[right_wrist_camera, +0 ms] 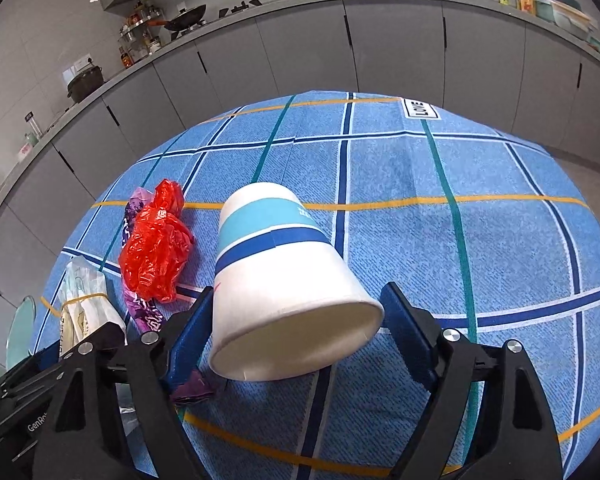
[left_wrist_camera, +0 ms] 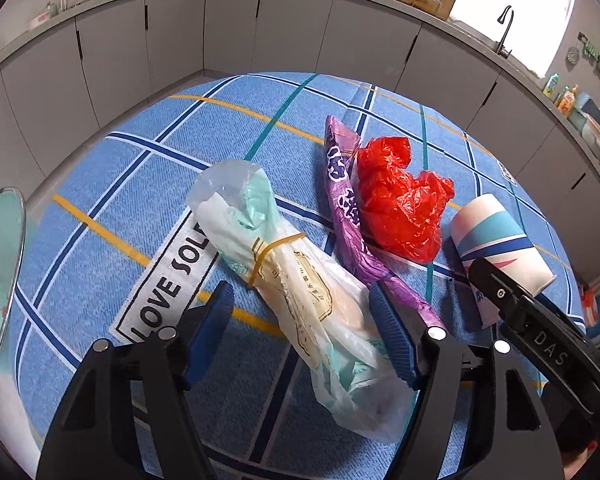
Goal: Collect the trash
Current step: 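Move both tools back to the table toward the paper cup and clear bag, then grasp the clear plastic bag with the left tool while the right tool grasps the white paper cup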
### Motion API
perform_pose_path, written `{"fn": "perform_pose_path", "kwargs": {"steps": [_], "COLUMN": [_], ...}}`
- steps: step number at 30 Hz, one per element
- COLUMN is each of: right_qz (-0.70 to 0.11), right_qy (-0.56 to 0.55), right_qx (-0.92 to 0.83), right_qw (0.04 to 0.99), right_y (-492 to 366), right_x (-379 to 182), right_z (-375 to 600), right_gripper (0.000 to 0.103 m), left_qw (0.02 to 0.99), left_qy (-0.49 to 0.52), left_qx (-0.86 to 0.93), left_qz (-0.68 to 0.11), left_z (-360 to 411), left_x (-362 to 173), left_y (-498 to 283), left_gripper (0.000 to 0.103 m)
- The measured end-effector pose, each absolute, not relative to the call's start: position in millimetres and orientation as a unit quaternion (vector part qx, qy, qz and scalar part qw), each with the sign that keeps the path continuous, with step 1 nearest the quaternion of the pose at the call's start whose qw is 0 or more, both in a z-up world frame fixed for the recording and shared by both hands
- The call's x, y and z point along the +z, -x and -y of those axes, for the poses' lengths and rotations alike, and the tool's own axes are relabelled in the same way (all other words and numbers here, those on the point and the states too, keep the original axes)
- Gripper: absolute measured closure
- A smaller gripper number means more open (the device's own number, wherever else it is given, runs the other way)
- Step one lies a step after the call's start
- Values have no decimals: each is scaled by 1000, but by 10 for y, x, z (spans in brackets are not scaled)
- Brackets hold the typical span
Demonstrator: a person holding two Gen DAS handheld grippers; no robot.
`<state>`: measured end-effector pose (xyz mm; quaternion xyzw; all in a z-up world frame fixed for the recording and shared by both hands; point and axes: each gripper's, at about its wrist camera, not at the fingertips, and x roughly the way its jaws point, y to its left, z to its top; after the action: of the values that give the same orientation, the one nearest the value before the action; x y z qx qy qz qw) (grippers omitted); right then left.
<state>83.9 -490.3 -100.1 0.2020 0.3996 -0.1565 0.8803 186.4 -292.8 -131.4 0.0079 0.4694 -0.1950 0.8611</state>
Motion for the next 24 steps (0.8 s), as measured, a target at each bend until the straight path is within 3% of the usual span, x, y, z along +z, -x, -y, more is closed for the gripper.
{"fn": "perform_pose_path", "kwargs": {"steps": [7, 24], "right_qz": [-393, -369], "right_qy": [-211, -234], "right_qx": [-152, -154], "right_qw": [882, 886], "right_y": [-817, -662], "right_x": [-1022, -1011], "right_z": [4907, 4908], "right_gripper": [30, 34], "left_qw": [858, 857], "left_qy": [-3, 8], "left_qx": [-203, -216], "left_qz": [-472, -468], "left_z": [2963, 2956], "left_x": [-1339, -1338], "left_y": [-1863, -1856], "left_gripper": [43, 66]}}
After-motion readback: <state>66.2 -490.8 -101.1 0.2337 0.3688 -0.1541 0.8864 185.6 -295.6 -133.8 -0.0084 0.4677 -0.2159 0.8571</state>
